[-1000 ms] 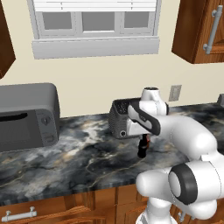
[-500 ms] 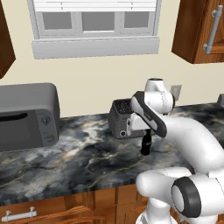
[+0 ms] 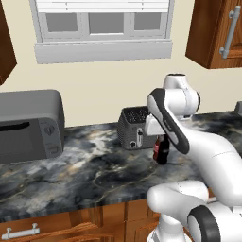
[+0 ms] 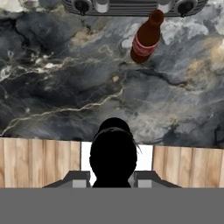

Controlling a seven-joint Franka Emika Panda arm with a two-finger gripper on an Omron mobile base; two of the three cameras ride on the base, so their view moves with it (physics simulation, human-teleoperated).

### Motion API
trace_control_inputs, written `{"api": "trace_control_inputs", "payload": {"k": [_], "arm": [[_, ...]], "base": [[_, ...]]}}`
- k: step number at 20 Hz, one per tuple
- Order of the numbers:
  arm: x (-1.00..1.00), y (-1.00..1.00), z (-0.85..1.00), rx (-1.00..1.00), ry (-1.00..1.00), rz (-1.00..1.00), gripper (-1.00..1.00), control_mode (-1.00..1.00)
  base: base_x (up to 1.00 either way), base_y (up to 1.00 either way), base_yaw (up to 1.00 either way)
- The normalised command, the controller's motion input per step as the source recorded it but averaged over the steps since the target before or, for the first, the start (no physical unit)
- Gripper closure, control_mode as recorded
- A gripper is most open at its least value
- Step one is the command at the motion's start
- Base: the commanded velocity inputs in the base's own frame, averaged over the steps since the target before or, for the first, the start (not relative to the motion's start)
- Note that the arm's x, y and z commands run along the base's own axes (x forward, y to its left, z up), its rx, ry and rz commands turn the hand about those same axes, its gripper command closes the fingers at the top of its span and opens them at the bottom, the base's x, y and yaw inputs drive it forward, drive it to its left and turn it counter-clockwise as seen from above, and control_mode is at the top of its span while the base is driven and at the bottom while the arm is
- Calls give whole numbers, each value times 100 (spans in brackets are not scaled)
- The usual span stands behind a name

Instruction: Move the drinks to the dining counter.

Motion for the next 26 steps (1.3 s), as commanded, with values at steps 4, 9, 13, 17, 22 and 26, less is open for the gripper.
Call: {"api": "trace_control_inputs", "payload": {"k": [4,9,13,17,22,26], "arm": [[-3,0,34,0,-2,0,100,-100],[0,0,28,0,0,0,100,-100],[0,0,41,0,0,0,100,-100],[0,0,32,0,0,0,100,-100],[0,0,18,0,0,0,100,-100],[0,1,3,-2,0,0,100,-100]], "base": [[0,0,0],[0,0,0],[0,0,0],[0,0,0],[0,0,0],[0,0,0]]}}
